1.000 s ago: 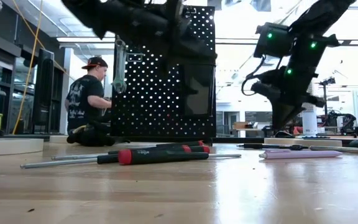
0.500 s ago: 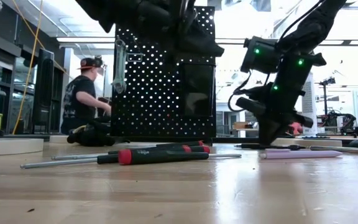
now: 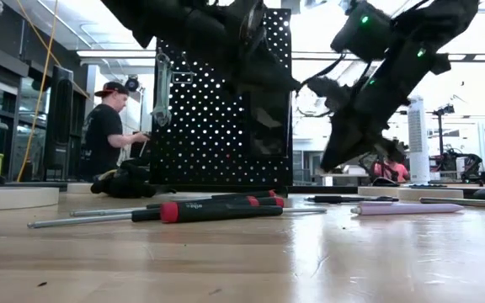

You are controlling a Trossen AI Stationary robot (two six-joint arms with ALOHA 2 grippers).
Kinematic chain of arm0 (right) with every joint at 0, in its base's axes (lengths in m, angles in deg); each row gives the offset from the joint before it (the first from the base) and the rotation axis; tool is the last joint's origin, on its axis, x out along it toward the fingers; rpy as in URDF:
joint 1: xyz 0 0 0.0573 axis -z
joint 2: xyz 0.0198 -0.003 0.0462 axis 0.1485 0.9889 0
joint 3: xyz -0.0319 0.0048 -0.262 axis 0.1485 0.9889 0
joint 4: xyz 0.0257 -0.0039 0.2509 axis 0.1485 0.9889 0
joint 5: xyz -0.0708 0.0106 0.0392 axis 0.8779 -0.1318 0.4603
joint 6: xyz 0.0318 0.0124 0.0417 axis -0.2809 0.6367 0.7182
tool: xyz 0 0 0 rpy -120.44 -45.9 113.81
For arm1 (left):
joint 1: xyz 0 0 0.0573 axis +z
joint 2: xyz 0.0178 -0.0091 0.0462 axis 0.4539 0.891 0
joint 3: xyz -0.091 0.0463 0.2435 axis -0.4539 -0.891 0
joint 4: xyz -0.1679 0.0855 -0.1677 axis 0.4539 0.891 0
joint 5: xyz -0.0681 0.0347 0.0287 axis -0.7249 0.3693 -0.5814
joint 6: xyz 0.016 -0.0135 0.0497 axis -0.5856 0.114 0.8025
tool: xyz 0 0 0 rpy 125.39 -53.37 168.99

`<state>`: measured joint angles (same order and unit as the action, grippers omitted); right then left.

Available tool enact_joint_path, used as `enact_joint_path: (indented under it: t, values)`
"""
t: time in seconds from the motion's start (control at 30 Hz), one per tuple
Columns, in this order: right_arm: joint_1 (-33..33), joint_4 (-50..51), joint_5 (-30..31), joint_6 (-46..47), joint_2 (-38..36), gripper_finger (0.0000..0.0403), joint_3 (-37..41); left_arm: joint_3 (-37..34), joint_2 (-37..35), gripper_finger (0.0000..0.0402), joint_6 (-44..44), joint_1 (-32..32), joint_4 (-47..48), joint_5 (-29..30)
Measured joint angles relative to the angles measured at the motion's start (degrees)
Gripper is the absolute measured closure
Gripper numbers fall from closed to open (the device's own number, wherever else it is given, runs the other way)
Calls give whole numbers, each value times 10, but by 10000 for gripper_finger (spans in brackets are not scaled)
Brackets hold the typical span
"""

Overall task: Hang tools onto peg board
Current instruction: Put the black pen into the black bin on the peg board

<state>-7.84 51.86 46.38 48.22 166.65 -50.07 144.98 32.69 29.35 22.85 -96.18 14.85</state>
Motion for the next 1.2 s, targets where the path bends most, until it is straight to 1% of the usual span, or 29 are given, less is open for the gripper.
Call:
enact_joint_path:
  t: [0.07,0.13,0.2,0.27,0.37,0.43,0.57,0.73,0.9,0.97,1.03,1.2]
  values:
    - [-6,61,11,-6,-31,403,0,0,19,402,-3,0,-8,5]
    - [-12,149,25,-1,-63,403,0,-1,43,402,-19,0,-21,8]
    - [-18,227,41,16,-91,403,0,0,67,402,-39,0,-44,7]
    - [-21,296,55,38,-112,403,0,8,90,401,-54,1,-46,8]
    - [-14,337,57,49,-124,403,0,43,115,401,-52,5,-19,7]
    - [-7,326,46,37,-125,403,8,76,131,402,-36,11,5,8]
    - [17,269,-5,14,-117,403,42,142,162,401,15,23,60,8]
    - [38,246,-13,12,-117,403,59,201,184,395,39,35,130,7]
    - [49,198,-59,0,-113,403,78,208,184,382,40,41,152,8]
    - [49,196,-60,4,-112,403,83,207,184,373,40,43,167,8]
    - [49,196,-47,5,-113,403,83,207,184,359,40,43,182,11]
    - [53,188,-42,3,-111,403,83,207,184,314,54,43,201,14]
